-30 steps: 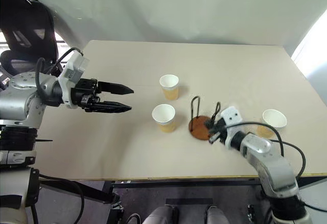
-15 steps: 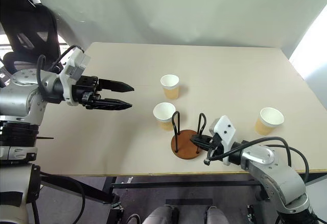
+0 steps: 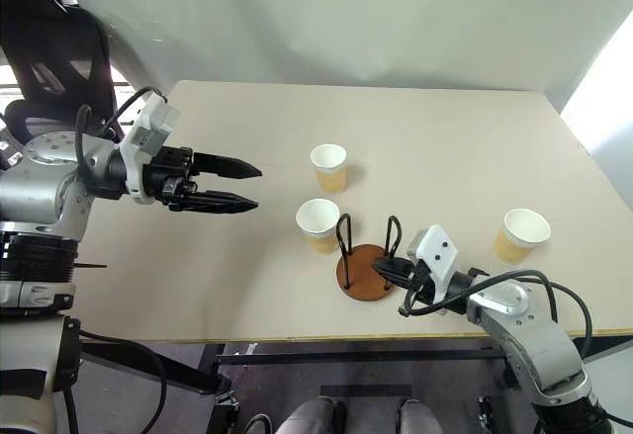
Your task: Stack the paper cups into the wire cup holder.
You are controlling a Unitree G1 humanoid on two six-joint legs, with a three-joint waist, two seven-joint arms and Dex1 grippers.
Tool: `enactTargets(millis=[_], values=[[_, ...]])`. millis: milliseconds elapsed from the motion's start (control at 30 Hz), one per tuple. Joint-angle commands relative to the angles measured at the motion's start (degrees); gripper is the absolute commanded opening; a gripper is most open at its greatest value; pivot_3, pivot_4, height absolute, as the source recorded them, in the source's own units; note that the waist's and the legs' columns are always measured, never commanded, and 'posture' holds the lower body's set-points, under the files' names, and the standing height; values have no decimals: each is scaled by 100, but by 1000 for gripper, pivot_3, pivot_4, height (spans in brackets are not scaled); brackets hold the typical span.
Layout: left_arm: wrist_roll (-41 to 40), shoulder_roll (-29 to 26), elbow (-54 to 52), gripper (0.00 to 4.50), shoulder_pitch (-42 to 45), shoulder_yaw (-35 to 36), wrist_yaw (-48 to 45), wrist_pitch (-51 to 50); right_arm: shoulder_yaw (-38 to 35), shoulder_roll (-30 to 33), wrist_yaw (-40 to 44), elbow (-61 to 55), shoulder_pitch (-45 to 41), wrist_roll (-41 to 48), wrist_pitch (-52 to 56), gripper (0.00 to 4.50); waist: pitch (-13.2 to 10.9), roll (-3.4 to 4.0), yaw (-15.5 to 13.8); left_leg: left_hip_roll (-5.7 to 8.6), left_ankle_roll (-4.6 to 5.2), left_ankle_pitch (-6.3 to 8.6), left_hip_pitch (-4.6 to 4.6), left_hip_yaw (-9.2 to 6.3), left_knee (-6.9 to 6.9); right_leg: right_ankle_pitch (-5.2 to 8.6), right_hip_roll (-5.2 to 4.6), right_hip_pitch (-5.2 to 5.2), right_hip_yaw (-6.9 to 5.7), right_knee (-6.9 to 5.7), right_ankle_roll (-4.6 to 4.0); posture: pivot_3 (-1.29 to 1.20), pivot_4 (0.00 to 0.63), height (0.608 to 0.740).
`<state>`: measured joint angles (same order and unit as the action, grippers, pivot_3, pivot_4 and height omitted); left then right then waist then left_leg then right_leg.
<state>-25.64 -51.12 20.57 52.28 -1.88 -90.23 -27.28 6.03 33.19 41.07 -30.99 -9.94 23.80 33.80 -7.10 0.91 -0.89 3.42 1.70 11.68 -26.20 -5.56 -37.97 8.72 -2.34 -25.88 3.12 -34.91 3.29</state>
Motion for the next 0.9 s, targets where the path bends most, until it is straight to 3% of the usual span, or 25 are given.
enactTargets(millis=[33,533,900], values=[[-31,-62,-6,3424,137,61,-227,101,-50,73,231,-23,-7,41,-298,30,0,0,0,0,0,0,0,0,-1,0,0,1,0,0,0,0,150,740],[-86,-115,-9,3424,156,-20,-227,113,344,108,596,675,-218,-594,-1129,30,0,0,5,-1,0,-2,1,0,0,-1,0,0,0,-1,0,0,150,740],[-91,-118,-37,3424,137,-26,-227,96,371,-17,415,756,-302,-763,-959,30,0,-1,3,-1,0,-2,1,0,-1,-2,0,2,0,-2,1,0,150,740]])
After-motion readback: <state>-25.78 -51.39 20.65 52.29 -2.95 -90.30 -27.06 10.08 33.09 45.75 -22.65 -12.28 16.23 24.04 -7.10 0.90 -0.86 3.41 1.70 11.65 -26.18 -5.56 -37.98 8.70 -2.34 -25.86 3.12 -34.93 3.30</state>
